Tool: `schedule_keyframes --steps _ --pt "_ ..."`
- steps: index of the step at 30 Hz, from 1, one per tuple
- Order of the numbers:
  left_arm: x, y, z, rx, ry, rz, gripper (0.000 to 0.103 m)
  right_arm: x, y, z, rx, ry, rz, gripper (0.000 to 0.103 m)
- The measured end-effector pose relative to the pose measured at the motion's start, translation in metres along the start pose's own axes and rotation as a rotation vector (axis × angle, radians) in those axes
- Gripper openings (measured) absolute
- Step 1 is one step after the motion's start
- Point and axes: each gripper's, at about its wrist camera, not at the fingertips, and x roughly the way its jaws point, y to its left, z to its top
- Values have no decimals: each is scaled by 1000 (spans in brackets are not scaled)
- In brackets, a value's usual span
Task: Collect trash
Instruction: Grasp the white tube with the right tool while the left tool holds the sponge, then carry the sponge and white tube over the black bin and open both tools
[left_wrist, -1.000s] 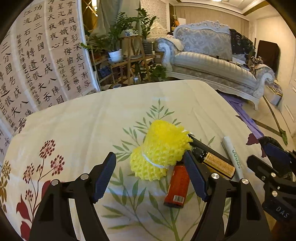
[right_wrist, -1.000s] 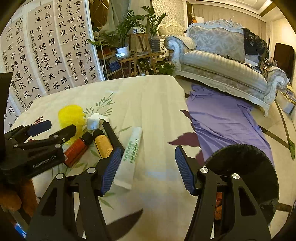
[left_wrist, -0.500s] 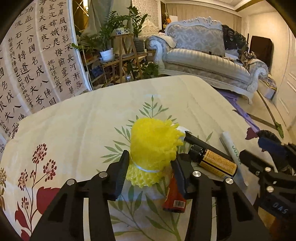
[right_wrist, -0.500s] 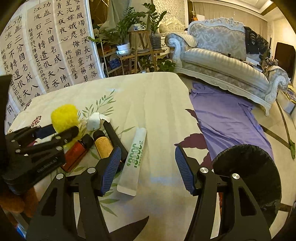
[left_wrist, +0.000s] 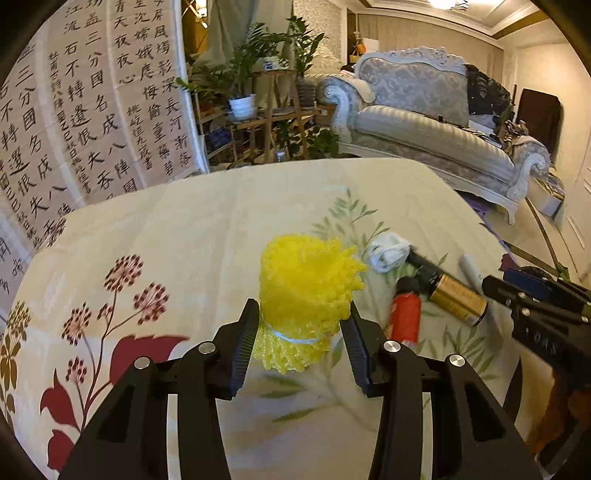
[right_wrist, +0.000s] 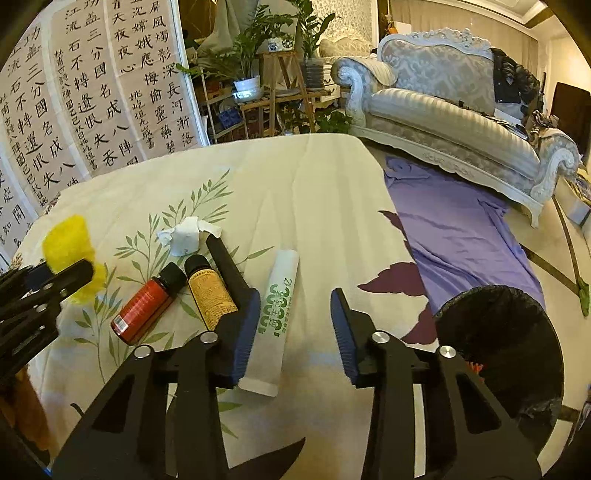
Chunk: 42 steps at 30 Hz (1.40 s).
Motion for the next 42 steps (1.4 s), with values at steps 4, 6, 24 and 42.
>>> schedule_keyframes --steps 4,6,24,42 --pt "1 6 -6 -12 13 6 45 11 4 0 -6 34 0 28" --pt "2 8 -7 -15 17 9 45 12 5 0 -8 41 5 18" --pt "-18 -7 -21 -19 -4 -16 44 -26 -8 -19 -1 -3 -5 12" --pt "-50 -125 -35 107 -57 -175 44 -90 -95 -71 128 -62 -135 12"
